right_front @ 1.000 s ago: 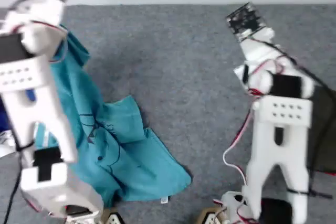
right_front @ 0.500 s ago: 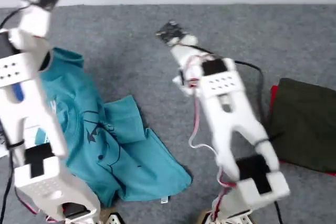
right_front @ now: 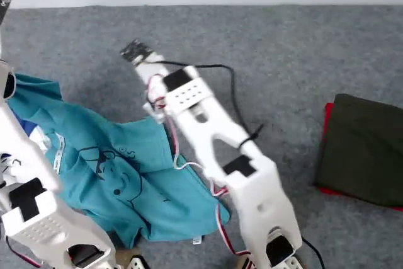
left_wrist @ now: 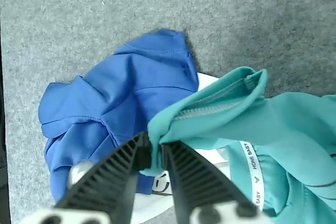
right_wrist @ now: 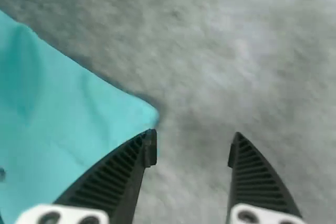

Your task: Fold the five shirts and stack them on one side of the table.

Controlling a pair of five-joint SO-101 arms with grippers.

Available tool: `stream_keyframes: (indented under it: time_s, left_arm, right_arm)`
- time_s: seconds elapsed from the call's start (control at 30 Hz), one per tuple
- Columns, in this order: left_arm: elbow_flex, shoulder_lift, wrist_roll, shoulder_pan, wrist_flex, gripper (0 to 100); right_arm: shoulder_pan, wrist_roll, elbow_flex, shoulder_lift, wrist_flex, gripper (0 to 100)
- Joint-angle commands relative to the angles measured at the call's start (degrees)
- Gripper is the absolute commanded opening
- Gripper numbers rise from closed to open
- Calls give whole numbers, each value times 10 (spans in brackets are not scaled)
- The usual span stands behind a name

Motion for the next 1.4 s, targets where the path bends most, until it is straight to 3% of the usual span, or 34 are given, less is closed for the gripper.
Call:
stream_keyframes:
  time_s: [0.0, 0.3, 0.4, 0.53, 0.87, 1.17, 1.37]
  left_arm:
    - [-2, -3, 5, -4, 12, 14]
    - [-2, -2, 5, -4, 11, 14]
    - [-2, -2, 5, -2, 11, 14]
    - [-1, -2, 5, -2, 11, 14]
    - [-2, -8, 6, 34, 11, 14]
    - [-2, -6, 6, 141, 11, 14]
    - [-2, -3, 6, 193, 11, 14]
  right_arm:
    - [-23, -9, -105, 55, 17, 237]
    - [-41, -5, -287, 213, 84, 226]
    - [-42, 2, -353, 245, 119, 145]
    - [-39, 81, -409, 269, 177, 2]
    - [25, 122, -608, 256, 335, 10]
    - [112, 138, -542, 115, 335, 10]
    - [168, 178, -411, -36, 335, 10]
